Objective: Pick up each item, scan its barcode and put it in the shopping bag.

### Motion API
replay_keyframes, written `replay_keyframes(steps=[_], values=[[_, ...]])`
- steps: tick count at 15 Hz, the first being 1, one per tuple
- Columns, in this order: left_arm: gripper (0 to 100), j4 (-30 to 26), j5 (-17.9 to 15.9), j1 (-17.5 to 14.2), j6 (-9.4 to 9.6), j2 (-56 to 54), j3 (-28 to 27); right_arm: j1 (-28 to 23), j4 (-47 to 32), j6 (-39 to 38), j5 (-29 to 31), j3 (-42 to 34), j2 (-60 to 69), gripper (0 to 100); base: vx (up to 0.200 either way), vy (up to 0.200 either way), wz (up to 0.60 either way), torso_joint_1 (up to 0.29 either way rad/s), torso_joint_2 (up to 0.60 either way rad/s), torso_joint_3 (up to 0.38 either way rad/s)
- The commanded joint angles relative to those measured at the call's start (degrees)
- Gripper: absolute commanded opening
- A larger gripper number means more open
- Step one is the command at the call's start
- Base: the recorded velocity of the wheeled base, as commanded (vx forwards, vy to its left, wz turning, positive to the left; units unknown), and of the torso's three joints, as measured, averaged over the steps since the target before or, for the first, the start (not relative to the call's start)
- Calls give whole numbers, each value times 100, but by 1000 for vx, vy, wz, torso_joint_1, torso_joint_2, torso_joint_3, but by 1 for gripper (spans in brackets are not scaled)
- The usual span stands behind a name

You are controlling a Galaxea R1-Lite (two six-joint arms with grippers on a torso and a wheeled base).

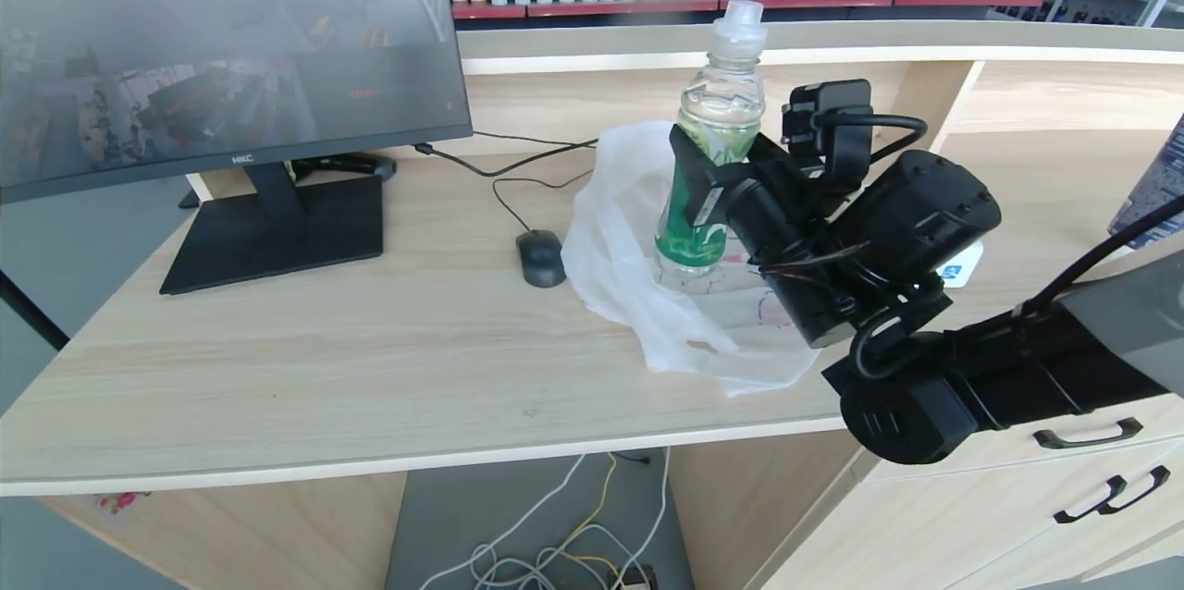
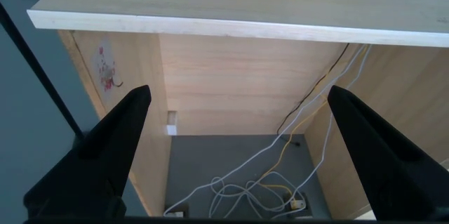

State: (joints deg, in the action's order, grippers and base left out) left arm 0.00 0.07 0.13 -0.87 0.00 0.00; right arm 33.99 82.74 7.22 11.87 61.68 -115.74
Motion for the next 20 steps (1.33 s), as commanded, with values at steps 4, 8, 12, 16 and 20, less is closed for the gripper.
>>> replay_keyframes(steps=[4,8,12,16,20], values=[[100,0,1,-5,-1,0,0,3,-3,-10,-1,195,-309,0,0,0,0,0,0,0],[100,0,1,4,-1,0,0,3,-21,-10,-36,318,-415,0,0,0,0,0,0,0],[100,0,1,-5,-1,0,0,3,-21,-1,-36,344,-529,0,0,0,0,0,0,0],[100,0,1,4,-1,0,0,3,-21,-1,-36,353,-643,0,0,0,0,0,0,0],[100,0,1,4,-1,0,0,11,-21,-10,-45,318,-722,0,0,0,0,0,0,0]])
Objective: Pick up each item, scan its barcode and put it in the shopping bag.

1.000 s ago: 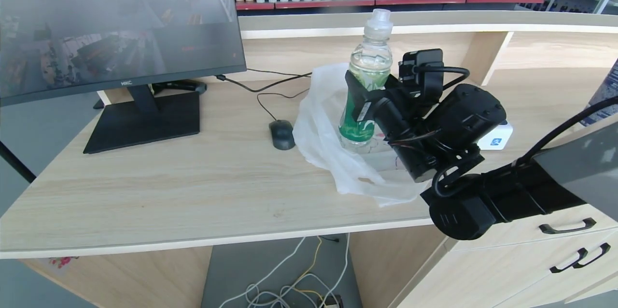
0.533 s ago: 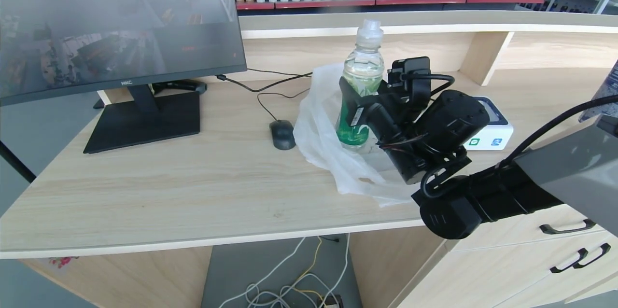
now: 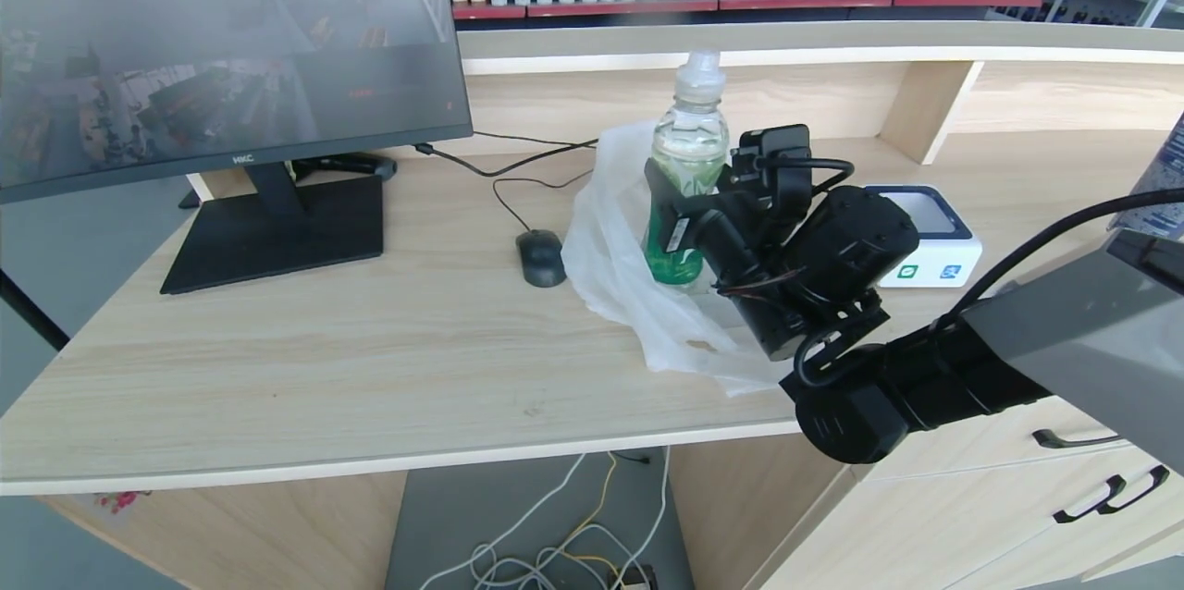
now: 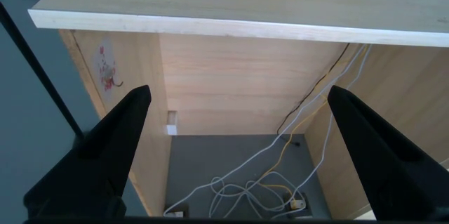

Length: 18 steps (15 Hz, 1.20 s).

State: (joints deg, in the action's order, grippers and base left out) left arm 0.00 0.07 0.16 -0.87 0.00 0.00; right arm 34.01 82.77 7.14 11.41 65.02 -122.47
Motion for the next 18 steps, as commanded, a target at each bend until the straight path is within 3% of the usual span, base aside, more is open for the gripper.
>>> replay_keyframes(steps=[1,18], values=[[100,0,1,2,-1,0,0,9,-24,-2,2,-51,-67,0,0,0,0,0,0,0],[100,0,1,-7,-1,0,0,27,11,-90,10,-456,-49,0,0,0,0,0,0,0]])
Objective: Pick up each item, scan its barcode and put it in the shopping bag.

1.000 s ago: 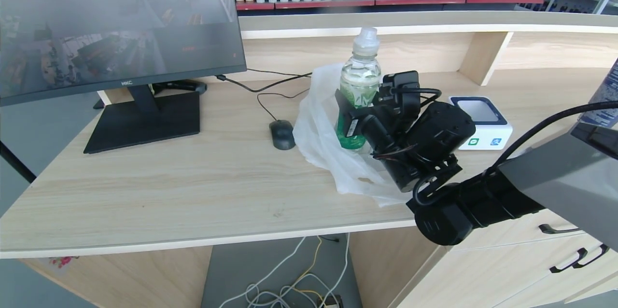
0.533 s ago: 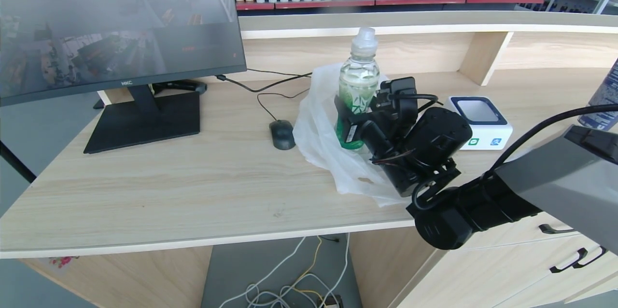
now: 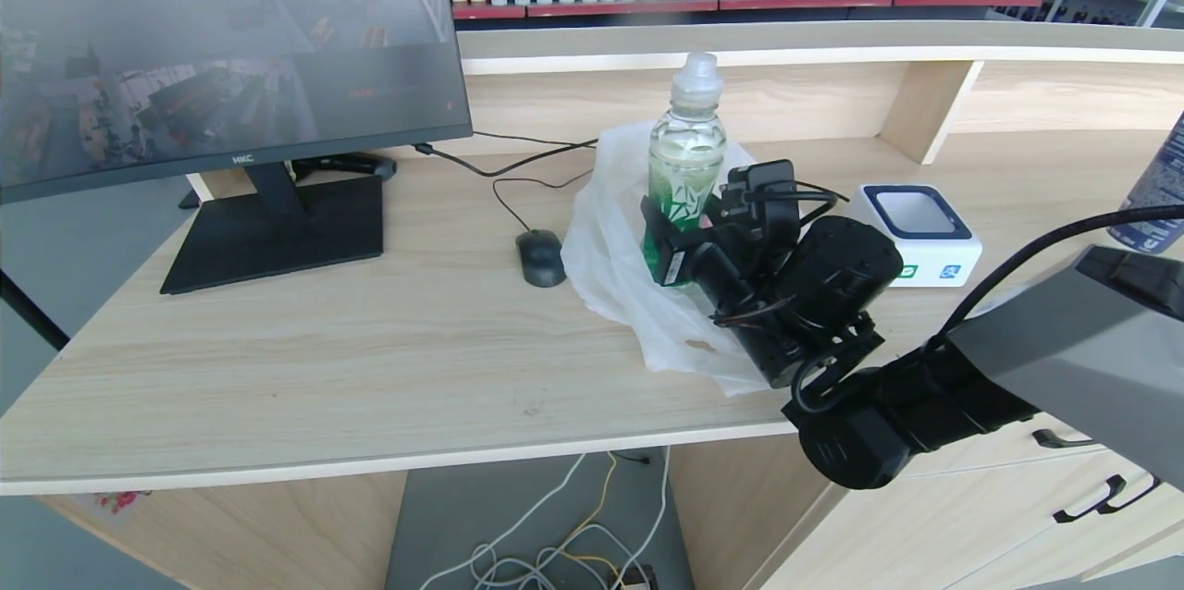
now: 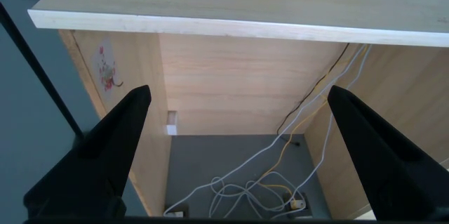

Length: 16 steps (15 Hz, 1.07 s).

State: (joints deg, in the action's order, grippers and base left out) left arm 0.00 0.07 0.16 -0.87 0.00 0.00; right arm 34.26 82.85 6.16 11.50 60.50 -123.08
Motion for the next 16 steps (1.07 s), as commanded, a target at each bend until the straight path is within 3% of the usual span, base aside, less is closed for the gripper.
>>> replay_keyframes(steps=[1,4,5,10,16], values=[[100,0,1,2,-1,0,0,2,3,8,2,-3,12,0,0,0,0,0,0,0],[100,0,1,2,-1,0,0,2,3,8,-7,-12,38,0,0,0,0,0,0,0],[100,0,1,2,-1,0,0,2,3,8,2,-12,47,100,0,0,0,0,0,0],[100,0,1,-7,-1,0,0,2,30,8,11,-337,486,100,0,0,0,0,0,0],[100,0,1,-7,-1,0,0,2,135,8,11,-1445,1708,100,0,0,0,0,0,0]])
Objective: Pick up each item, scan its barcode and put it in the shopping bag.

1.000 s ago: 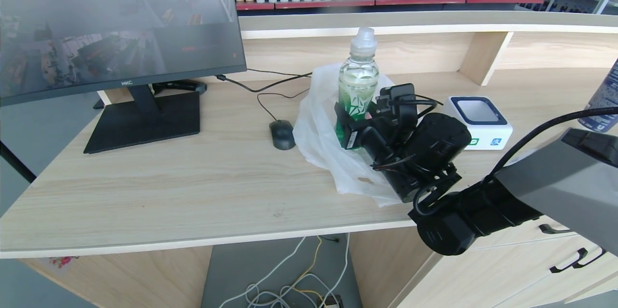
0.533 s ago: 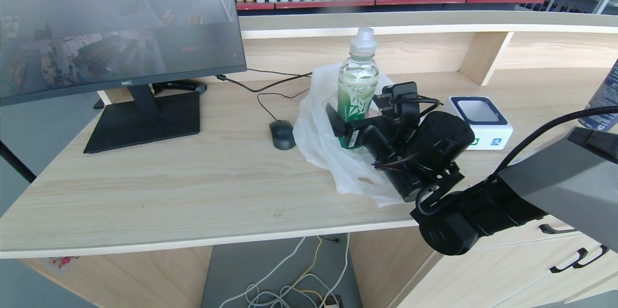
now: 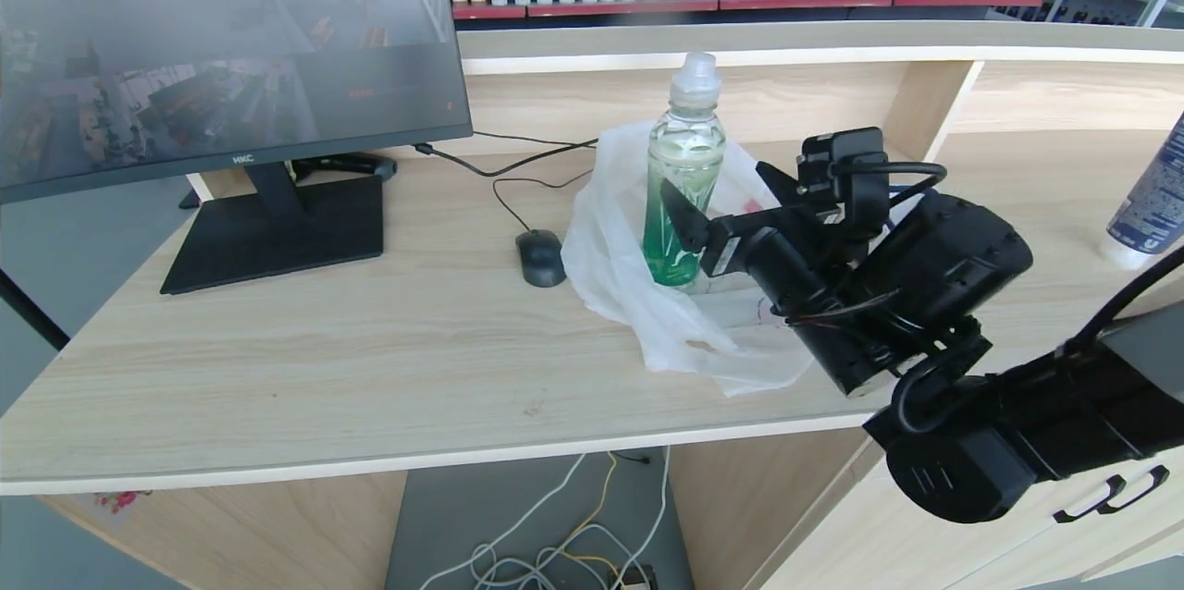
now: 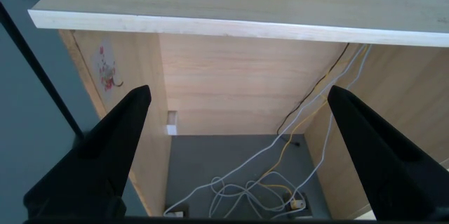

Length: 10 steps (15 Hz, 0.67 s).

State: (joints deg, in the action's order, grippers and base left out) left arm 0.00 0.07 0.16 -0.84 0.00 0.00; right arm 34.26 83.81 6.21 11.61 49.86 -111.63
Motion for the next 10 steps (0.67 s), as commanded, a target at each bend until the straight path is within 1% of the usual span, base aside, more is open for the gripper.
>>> replay_keyframes(steps=[1,4,7,8,9,10], values=[[100,0,1,2,-4,0,0,2,48,4,0,-644,889,100,0,0,0,0,0,0],[100,0,1,2,5,9,0,-42,48,4,-18,-1400,1864,100,0,0,0,0,0,0],[100,0,1,2,5,0,0,-77,48,4,-18,-1919,2383,100,0,0,0,0,0,0],[100,0,1,-7,-57,0,0,-86,48,4,-18,-1910,2400,100,0,0,0,0,0,0],[100,0,1,2,40,0,0,-130,48,4,-27,-1892,2400,100,0,0,0,0,0,0],[100,0,1,-7,49,0,0,-138,48,4,-27,-1883,2391,100,0,0,0,0,0,0]])
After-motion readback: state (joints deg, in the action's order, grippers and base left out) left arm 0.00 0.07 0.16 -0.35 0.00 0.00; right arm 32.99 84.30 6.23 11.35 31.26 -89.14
